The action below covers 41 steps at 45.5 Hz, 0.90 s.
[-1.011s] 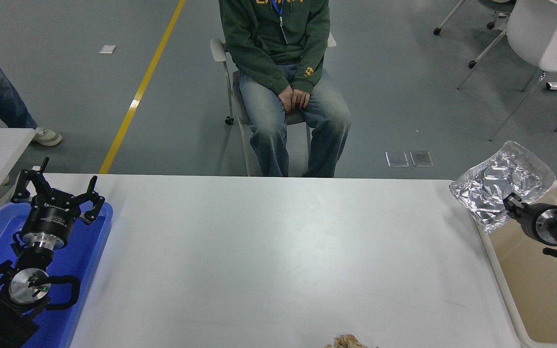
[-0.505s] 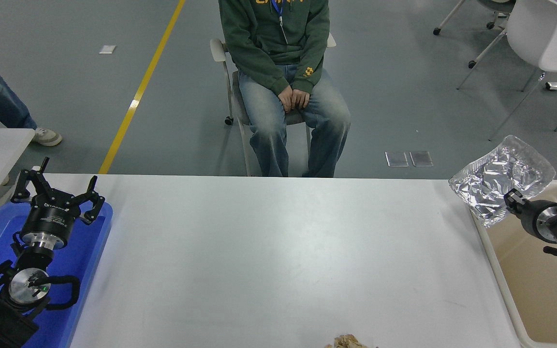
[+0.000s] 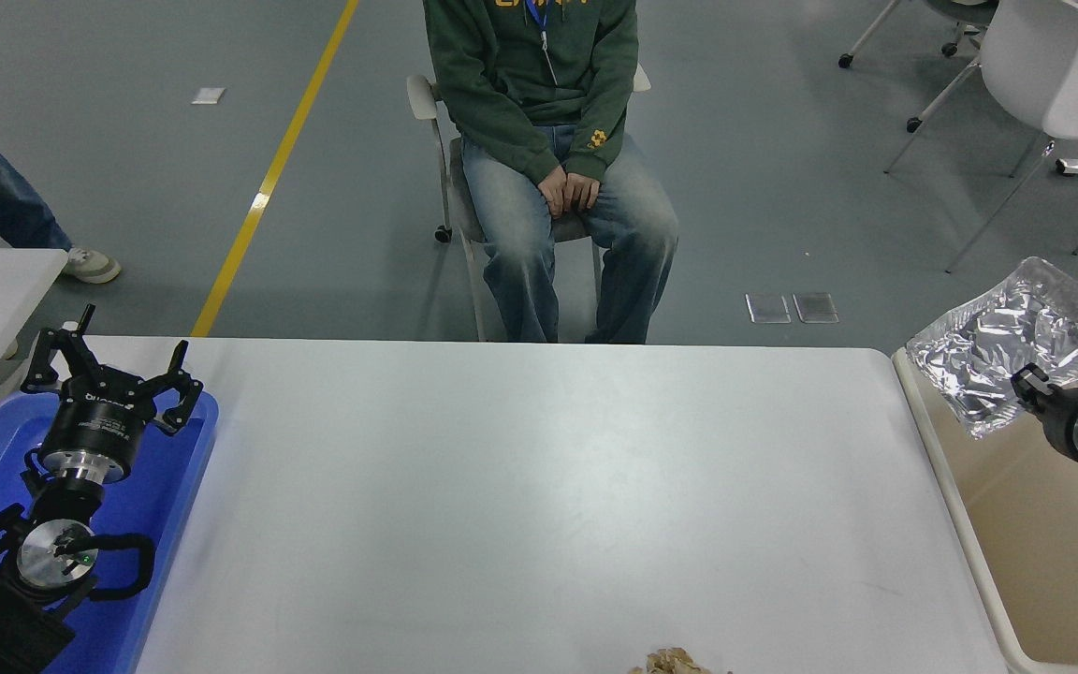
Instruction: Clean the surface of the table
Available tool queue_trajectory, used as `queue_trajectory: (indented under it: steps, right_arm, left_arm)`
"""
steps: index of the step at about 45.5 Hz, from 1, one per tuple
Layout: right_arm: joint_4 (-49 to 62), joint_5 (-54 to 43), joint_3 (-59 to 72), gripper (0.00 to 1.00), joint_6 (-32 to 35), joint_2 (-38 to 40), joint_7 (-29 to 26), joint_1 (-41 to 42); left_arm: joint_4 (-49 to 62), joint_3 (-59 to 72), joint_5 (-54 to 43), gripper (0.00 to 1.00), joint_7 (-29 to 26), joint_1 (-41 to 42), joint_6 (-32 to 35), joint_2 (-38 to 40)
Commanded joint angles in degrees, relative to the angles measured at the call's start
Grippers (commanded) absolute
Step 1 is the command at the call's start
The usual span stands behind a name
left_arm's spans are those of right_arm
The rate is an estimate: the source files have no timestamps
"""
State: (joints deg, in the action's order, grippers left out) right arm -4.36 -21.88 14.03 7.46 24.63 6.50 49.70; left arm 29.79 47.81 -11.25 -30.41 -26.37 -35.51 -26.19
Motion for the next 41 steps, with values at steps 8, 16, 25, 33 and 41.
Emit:
queue_trajectory:
  steps: [8, 16, 25, 33, 41]
  right_arm:
    - [0.7, 0.1, -0.2, 0.61, -1.7, 0.2, -0.3, -0.1]
    - [0.6, 0.1, -0.7, 0.99, -1.8, 0.1, -0.3, 0.0]
    - [0.6, 0.2, -0.7, 1.00, -1.9, 0.2, -0.3, 0.0]
    - [0.7, 0.2, -0.7, 1.00, -1.8, 0.2, -0.3, 0.0]
    - [0.6, 0.2, -0.8, 1.00, -1.6, 0.3, -0.3, 0.3]
  left_arm:
    - [0.0, 0.0, 0.0, 1.00, 0.0, -0.1, 0.0, 0.0]
    - [0.0, 0.0, 0.0, 1.00, 0.0, -0.1, 0.0, 0.0]
    - [0.0, 0.0, 0.0, 1.00, 0.0, -0.1, 0.0, 0.0]
    - [0.0, 0.0, 0.0, 1.00, 0.0, -0.1, 0.0, 0.0]
    - [0.0, 0.0, 0.0, 1.00, 0.0, 0.0, 0.0, 0.0]
